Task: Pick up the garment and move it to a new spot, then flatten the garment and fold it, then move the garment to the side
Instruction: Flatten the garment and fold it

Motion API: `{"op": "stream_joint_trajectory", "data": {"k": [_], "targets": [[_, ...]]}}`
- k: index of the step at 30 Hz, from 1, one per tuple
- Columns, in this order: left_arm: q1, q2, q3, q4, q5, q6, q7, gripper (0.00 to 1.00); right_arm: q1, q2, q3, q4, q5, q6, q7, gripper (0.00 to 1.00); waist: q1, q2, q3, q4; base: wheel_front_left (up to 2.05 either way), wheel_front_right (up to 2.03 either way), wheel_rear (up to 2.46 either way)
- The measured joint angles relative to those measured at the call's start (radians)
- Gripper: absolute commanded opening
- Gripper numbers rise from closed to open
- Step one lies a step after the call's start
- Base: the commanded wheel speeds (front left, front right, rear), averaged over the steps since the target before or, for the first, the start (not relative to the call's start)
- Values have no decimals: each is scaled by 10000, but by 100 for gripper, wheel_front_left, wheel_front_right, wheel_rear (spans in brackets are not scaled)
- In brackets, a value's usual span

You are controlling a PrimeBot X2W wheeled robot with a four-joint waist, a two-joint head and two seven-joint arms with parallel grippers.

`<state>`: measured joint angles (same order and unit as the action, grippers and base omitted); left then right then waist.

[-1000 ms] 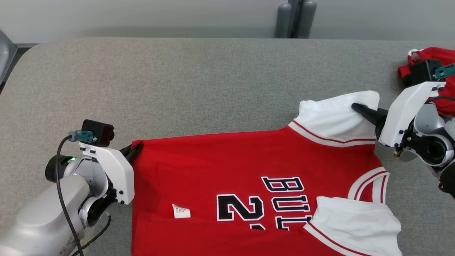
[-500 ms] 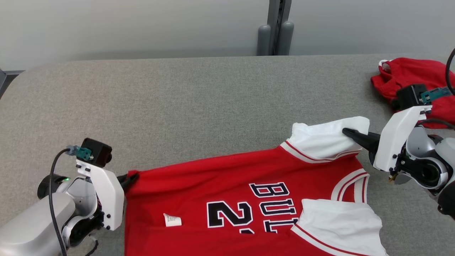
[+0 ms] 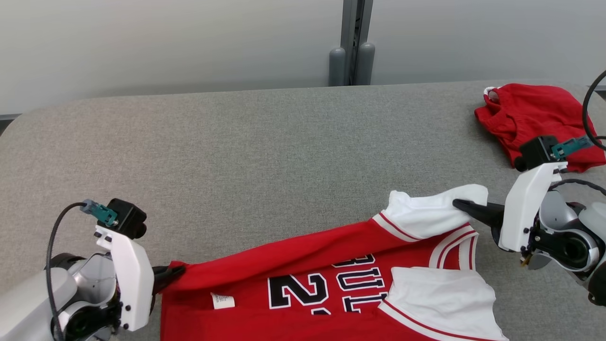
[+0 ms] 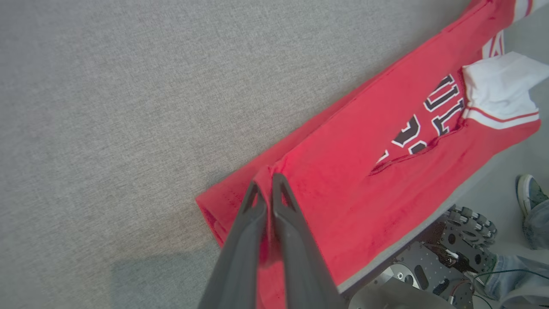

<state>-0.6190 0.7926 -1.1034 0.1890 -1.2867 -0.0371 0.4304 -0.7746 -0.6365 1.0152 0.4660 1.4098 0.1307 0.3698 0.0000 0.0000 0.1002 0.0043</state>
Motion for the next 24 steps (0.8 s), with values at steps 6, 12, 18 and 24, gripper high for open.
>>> {"op": "stream_joint_trajectory", "data": {"k": [6,12,18,24], "targets": [[-3,587,-253,-368,303,109,523,0,111,-257,194,-320,244,0,282,0,0,0,-62,-44,0,0,0],[-51,731,-477,-391,629,107,802,0,198,-389,284,-579,360,0,523,0,0,0,64,-114,0,0,0],[-187,798,-554,-445,719,104,1018,0,276,-533,324,-725,600,0,817,0,-1,0,224,-189,0,0,0],[-199,846,-627,-493,706,117,1218,0,441,-637,345,-859,794,0,1041,0,0,0,253,-205,0,0,0]]}}
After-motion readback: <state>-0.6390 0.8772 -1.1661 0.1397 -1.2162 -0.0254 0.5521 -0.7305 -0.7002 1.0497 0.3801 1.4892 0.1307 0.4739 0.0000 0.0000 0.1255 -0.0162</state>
